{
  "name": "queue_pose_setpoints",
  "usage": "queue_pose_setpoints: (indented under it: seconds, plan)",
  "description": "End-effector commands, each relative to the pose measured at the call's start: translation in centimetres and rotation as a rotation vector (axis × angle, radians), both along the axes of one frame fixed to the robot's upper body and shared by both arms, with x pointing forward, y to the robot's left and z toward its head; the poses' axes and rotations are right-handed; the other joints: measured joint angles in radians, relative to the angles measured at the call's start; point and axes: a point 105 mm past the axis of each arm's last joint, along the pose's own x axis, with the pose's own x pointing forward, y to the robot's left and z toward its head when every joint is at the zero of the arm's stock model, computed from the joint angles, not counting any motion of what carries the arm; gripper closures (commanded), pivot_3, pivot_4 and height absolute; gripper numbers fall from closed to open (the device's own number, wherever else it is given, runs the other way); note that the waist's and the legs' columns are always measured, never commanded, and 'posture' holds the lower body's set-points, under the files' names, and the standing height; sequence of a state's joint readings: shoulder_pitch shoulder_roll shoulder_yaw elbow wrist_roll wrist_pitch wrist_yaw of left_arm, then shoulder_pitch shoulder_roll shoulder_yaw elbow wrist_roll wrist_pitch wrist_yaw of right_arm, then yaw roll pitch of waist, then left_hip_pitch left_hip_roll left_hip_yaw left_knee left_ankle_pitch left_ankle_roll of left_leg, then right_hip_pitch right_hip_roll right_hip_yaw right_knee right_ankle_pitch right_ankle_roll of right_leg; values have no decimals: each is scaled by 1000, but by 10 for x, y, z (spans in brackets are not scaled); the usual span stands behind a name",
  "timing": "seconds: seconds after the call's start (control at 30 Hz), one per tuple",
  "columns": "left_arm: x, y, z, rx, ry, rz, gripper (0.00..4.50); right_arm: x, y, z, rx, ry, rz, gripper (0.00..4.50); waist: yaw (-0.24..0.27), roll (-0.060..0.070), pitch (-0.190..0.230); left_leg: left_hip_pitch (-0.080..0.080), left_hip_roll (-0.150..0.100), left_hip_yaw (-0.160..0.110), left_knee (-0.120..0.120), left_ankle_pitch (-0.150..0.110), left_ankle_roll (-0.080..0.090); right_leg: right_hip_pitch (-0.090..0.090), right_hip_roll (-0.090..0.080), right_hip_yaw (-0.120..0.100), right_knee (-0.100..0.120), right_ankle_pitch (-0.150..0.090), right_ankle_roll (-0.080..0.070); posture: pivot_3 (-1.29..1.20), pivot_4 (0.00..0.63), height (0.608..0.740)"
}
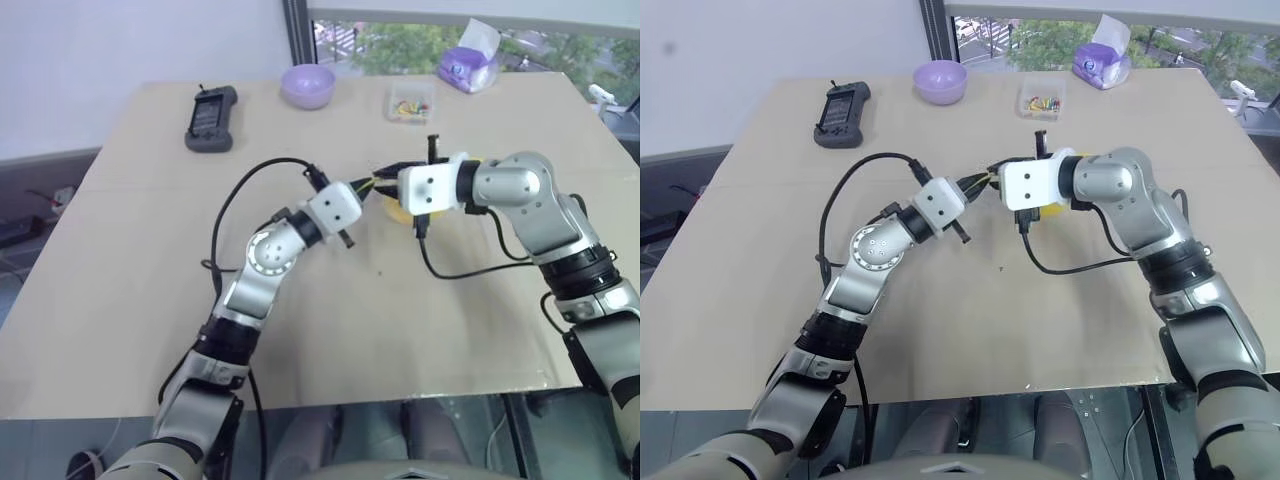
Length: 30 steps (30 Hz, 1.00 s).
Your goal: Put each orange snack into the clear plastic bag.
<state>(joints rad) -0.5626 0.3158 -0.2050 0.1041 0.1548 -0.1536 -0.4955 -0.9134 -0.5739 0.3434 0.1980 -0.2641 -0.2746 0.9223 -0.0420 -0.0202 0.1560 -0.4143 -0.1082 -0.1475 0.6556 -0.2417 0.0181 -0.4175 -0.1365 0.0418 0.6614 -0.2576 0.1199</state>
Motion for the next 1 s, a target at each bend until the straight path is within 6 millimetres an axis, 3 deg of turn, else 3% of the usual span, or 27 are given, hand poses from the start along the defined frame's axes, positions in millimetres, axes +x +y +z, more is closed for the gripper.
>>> queue_pose_setpoints:
  seconds: [0.03,0.63,0.67,0.87,1.0]
  plan:
    - [-3,-2,10,-16,-41,-12,4500,0,-2,24,29,-77,-5,4137,0,0,0,0,0,0,0,0,0,0,0,0,0,0,0,0,150,740]
    - [-4,-3,9,-18,-37,-13,4500,6,-12,25,20,-77,-45,4137,0,0,0,0,0,0,0,0,0,0,0,0,0,0,0,0,150,740]
    - [-4,-3,9,-18,-37,-13,4500,6,-12,24,19,-74,-46,4330,0,0,0,0,0,0,0,0,0,0,0,0,0,0,0,0,150,740]
    - [-3,-2,9,-18,-39,-10,4500,8,-14,26,28,-80,-65,4330,0,0,0,0,0,0,0,0,0,0,0,0,0,0,0,0,150,740]
    - [-2,-1,9,-15,-44,-1,4500,12,-23,24,13,-78,-100,4330,0,0,0,0,0,0,0,0,0,0,0,0,0,0,0,0,150,740]
